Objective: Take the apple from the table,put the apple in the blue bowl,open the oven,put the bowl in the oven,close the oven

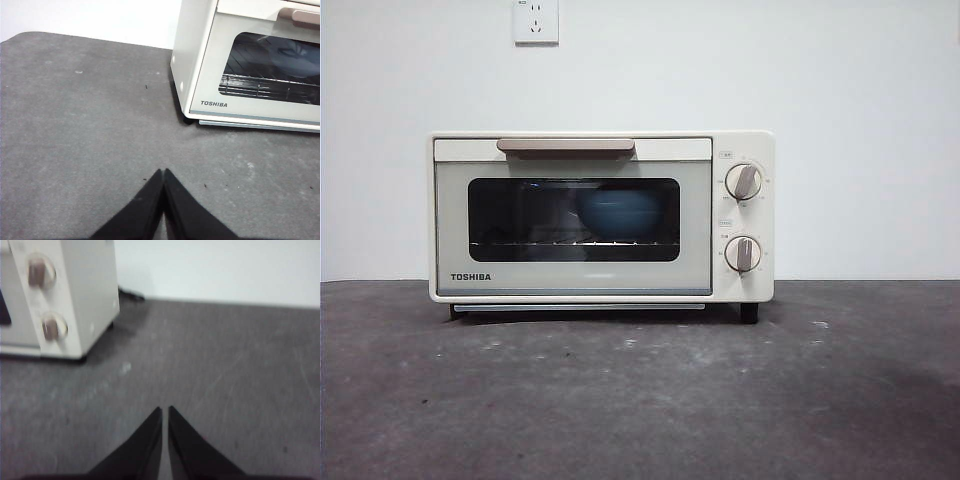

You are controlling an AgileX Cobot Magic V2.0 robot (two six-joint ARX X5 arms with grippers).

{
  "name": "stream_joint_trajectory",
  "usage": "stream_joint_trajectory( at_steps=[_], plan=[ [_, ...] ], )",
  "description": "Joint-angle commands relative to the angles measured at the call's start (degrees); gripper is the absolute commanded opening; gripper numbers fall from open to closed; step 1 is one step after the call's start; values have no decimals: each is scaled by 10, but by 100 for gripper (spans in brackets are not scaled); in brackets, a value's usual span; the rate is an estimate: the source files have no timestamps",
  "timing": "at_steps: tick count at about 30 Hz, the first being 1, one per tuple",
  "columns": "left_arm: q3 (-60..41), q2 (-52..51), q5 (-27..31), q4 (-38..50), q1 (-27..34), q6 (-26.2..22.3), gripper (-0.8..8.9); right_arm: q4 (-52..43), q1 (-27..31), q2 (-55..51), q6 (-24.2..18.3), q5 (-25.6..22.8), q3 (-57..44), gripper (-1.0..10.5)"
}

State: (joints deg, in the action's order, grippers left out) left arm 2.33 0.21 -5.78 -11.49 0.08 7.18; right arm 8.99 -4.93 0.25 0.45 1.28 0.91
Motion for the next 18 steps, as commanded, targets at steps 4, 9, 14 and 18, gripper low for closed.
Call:
stream_joint_trajectory(
  at_steps=[4, 9, 14, 18],
  plan=[
    [-10, 0, -1, -6, -1, 4, 7, 12, -1, 0, 5, -2, -3, 3],
    [-10, 0, -1, -6, -1, 4, 7, 1, -1, 0, 6, -2, -3, 3],
    [-10, 0, -1, -6, -1, 4, 7, 0, -1, 0, 6, -2, -3, 3],
    [-10, 0, -1, -6, -1, 4, 7, 0, -1, 0, 6, -2, -3, 3]
  ],
)
